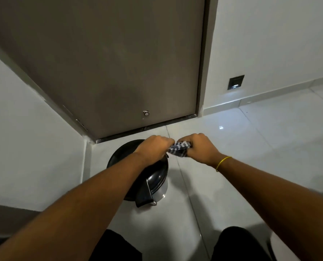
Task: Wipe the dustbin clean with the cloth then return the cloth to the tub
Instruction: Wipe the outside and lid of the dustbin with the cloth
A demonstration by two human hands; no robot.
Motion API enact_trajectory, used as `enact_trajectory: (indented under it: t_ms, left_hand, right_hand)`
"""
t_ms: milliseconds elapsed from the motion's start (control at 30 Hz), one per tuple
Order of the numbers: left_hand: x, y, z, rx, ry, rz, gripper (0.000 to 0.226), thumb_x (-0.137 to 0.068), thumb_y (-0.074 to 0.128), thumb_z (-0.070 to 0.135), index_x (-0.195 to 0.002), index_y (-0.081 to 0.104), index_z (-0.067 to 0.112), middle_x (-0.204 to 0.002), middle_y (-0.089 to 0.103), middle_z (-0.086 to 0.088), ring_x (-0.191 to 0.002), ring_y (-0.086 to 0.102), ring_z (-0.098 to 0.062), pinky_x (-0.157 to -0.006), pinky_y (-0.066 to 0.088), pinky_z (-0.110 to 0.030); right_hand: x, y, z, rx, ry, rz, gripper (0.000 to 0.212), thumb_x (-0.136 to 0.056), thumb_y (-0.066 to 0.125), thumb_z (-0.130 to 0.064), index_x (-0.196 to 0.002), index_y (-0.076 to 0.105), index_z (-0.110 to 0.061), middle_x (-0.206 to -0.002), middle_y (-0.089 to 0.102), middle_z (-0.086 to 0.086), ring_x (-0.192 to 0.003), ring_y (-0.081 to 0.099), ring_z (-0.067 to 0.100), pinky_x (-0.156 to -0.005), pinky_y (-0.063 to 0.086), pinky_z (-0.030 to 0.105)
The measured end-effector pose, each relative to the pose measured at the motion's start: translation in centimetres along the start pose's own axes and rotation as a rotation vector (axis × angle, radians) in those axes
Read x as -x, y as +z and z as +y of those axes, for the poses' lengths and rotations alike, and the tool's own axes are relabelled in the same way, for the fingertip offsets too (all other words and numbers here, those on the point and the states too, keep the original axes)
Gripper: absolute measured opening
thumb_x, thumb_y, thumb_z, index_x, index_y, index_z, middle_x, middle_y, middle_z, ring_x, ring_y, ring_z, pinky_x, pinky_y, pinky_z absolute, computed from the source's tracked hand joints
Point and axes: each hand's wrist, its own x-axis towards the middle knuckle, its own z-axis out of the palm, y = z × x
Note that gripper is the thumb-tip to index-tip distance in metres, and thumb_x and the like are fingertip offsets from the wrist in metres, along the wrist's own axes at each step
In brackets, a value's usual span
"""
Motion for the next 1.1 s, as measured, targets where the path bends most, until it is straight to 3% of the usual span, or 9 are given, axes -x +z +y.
enact_trajectory:
  t_ms: [100, 200, 267, 433, 500, 567, 667, 1000, 1100]
  left_hand:
    - [-1.7, 4.1, -2.2, 0.02, -0.013, 0.179, 0.023, -0.095, 0.065, 0.015, -0.117, 0.063, 0.021, -0.115, 0.074, -0.004, -0.105, 0.072, -0.028, -0.079, 0.053, -0.035]
    - [-1.6, 7.4, -3.6, 0.029, 0.114, 0.278, 0.062, -0.097, 0.063, 0.038, -0.152, 0.043, 0.019, -0.157, 0.051, -0.006, -0.147, 0.047, -0.023, -0.12, 0.041, -0.039]
    - [-1.3, 8.9, -3.9, -0.077, 0.288, 0.291, 0.068, -0.098, 0.055, 0.048, -0.156, 0.038, 0.018, -0.164, 0.042, -0.007, -0.155, 0.034, -0.023, -0.127, 0.028, -0.042]
    - [-1.2, 13.0, -2.8, -0.318, 0.728, 0.036, 0.05, -0.1, 0.047, 0.048, -0.137, 0.06, 0.016, -0.145, 0.06, -0.01, -0.141, 0.049, -0.031, -0.114, 0.038, -0.048]
    - [-1.3, 14.5, -2.5, -0.326, 0.845, -0.051, 0.043, -0.1, 0.046, 0.049, -0.116, 0.066, 0.013, -0.124, 0.067, -0.011, -0.123, 0.058, -0.032, -0.109, 0.04, -0.049]
    - [-1.4, 14.8, -2.8, -0.273, 0.857, -0.06, 0.044, -0.101, 0.047, 0.05, -0.091, 0.065, 0.012, -0.097, 0.066, -0.01, -0.097, 0.061, -0.03, -0.098, 0.045, -0.048]
    - [-1.7, 14.3, -3.5, -0.244, 0.824, -0.06, 0.049, -0.099, 0.05, 0.053, -0.078, 0.062, 0.011, -0.082, 0.057, -0.006, -0.078, 0.052, -0.023, -0.077, 0.048, -0.042]
    - [-2.4, 13.8, -2.7, -0.278, 0.772, -0.232, 0.06, -0.093, 0.03, 0.054, -0.073, 0.061, 0.006, -0.079, 0.057, -0.009, -0.077, 0.051, -0.022, -0.079, 0.05, -0.039]
    - [-1.5, 12.2, -3.9, -0.225, 0.753, -0.134, 0.052, -0.093, 0.037, 0.049, -0.074, 0.061, 0.007, -0.077, 0.055, -0.008, -0.075, 0.046, -0.02, -0.078, 0.047, -0.035]
  right_hand:
    - [-2.5, 3.5, 2.9, -0.082, 0.032, 0.113, 0.02, -0.081, 0.064, -0.004, -0.086, 0.081, -0.015, -0.079, 0.079, 0.011, -0.075, 0.073, 0.035, -0.068, 0.062, 0.046]
    - [-3.5, 7.1, 6.2, -0.247, 0.162, 0.234, 0.014, -0.083, 0.061, 0.001, -0.077, 0.073, 0.001, -0.071, 0.073, 0.014, -0.07, 0.068, 0.034, -0.065, 0.056, 0.046]
    - [-3.5, 9.3, 8.3, -0.371, 0.301, 0.284, 0.016, -0.085, 0.065, 0.001, -0.069, 0.064, 0.003, -0.068, 0.059, 0.011, -0.068, 0.053, 0.025, -0.062, 0.043, 0.039]
    - [-1.7, 13.8, 11.7, -0.583, 0.517, 0.293, 0.021, -0.086, 0.075, -0.006, -0.068, 0.065, -0.011, -0.066, 0.055, 0.008, -0.066, 0.049, 0.023, -0.059, 0.037, 0.032]
    - [-1.2, 15.3, 12.4, -0.606, 0.566, 0.293, 0.026, -0.085, 0.075, -0.009, -0.065, 0.06, -0.012, -0.064, 0.052, 0.008, -0.063, 0.047, 0.024, -0.062, 0.038, 0.035]
    - [-1.0, 16.5, 12.7, -0.631, 0.59, 0.295, 0.032, -0.085, 0.076, -0.01, -0.063, 0.054, -0.014, -0.064, 0.049, 0.008, -0.062, 0.043, 0.024, -0.063, 0.037, 0.037]
    - [-1.1, 17.5, 12.6, -0.656, 0.578, 0.286, 0.023, -0.087, 0.073, -0.009, -0.071, 0.058, -0.012, -0.069, 0.051, 0.012, -0.068, 0.045, 0.024, -0.064, 0.037, 0.038]
    - [-1.6, 17.9, 10.3, -0.458, 0.269, 0.328, 0.027, -0.092, 0.068, -0.013, -0.066, 0.059, -0.014, -0.063, 0.061, 0.0, -0.061, 0.05, 0.017, -0.062, 0.042, 0.034]
    - [-1.7, 17.8, 8.7, -0.368, 0.104, 0.361, 0.012, -0.097, 0.067, -0.015, -0.088, 0.074, -0.021, -0.074, 0.071, -0.003, -0.067, 0.058, 0.014, -0.065, 0.046, 0.03]
